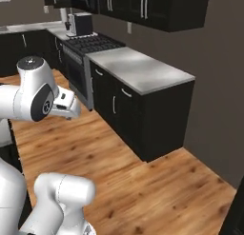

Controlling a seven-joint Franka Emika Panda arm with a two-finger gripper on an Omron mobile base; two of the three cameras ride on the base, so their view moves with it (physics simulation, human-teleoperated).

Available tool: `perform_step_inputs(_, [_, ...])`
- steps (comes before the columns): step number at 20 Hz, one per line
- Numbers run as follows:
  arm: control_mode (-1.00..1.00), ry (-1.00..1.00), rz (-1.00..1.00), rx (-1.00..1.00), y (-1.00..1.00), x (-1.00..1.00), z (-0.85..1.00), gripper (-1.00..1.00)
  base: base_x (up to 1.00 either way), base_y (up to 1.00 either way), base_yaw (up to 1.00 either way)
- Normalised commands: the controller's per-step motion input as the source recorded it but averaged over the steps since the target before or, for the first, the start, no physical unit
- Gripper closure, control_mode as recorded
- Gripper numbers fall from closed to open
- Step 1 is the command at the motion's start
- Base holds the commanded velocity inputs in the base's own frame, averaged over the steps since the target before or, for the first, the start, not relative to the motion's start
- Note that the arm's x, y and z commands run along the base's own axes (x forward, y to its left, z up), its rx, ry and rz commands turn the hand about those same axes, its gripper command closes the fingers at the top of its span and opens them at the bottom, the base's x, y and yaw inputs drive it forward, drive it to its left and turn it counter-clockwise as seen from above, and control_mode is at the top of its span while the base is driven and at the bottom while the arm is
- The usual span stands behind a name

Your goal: Close all open cabinet doors.

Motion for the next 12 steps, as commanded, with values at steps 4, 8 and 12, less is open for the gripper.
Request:
perform_step_inputs(4, [1.00,0.00,0.00,0.00,0.00,0.00,0.00,-1.00,0.81,0.00,0.32])
perform_step_inputs(8, [1.00,0.00,0.00,0.00,0.00,0.00,0.00,-1.00,0.81,0.00,0.33])
perform_step_inputs(12, [1.00,0.00,0.00,0.00,0.00,0.00,0.00,-1.00,0.80,0.00,0.33])
